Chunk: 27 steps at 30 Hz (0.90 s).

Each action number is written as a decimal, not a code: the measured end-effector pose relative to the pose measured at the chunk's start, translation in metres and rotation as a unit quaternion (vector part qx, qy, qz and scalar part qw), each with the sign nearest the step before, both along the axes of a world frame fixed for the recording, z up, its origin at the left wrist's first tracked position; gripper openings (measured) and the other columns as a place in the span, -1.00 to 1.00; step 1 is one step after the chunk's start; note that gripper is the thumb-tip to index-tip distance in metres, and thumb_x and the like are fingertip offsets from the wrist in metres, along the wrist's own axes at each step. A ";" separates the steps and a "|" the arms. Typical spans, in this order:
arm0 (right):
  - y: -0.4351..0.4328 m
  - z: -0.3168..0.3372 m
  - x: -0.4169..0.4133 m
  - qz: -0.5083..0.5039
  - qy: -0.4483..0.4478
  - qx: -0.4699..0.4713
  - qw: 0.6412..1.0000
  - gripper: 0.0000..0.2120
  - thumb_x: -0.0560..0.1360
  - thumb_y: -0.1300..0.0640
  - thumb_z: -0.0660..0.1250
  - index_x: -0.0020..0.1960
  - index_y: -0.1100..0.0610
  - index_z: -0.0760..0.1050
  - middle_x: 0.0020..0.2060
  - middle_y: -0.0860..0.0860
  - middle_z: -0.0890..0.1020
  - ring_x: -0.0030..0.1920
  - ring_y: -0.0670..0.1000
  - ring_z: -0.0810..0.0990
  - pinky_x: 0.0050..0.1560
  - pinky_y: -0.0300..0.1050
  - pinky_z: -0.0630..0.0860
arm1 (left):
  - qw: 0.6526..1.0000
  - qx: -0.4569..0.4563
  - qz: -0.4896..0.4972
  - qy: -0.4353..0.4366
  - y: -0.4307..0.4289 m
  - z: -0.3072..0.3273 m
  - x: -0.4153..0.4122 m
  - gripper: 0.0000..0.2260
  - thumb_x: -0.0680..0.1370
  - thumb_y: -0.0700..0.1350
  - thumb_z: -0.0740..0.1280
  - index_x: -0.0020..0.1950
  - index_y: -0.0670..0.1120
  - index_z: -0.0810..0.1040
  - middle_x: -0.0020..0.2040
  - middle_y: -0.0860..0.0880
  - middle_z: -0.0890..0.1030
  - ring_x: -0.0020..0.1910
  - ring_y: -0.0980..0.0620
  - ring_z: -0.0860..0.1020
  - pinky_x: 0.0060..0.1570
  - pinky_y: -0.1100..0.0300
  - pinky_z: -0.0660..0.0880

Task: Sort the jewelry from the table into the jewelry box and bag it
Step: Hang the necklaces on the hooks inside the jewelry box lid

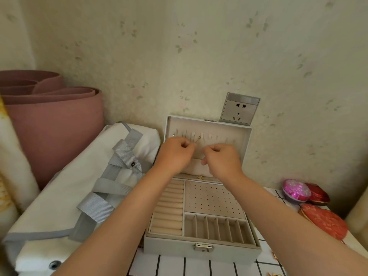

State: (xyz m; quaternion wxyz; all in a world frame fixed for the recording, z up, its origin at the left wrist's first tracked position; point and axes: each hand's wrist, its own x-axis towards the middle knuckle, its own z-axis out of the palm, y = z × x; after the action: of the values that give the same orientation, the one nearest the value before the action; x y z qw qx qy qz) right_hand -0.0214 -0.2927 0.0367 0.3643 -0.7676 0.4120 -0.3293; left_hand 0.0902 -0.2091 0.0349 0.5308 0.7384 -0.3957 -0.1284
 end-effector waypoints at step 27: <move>-0.002 0.026 -0.025 0.165 0.007 -0.021 0.986 -0.81 0.61 0.15 0.30 -0.04 0.07 0.69 -0.24 -0.08 0.71 -0.12 -0.11 0.67 0.02 -0.23 0.56 | 0.965 0.098 -0.178 0.163 0.008 0.003 -0.026 -0.69 0.59 -0.15 0.21 0.32 0.02 0.53 0.10 0.10 0.66 -0.16 0.06 0.69 -0.31 0.27 0.43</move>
State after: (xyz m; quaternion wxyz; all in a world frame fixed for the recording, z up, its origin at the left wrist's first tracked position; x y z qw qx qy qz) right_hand -0.0466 -0.2943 0.0622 0.3946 -0.8347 0.2758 -0.2676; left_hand 0.0644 -0.2012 0.0381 0.4817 0.6732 -0.4147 -0.3778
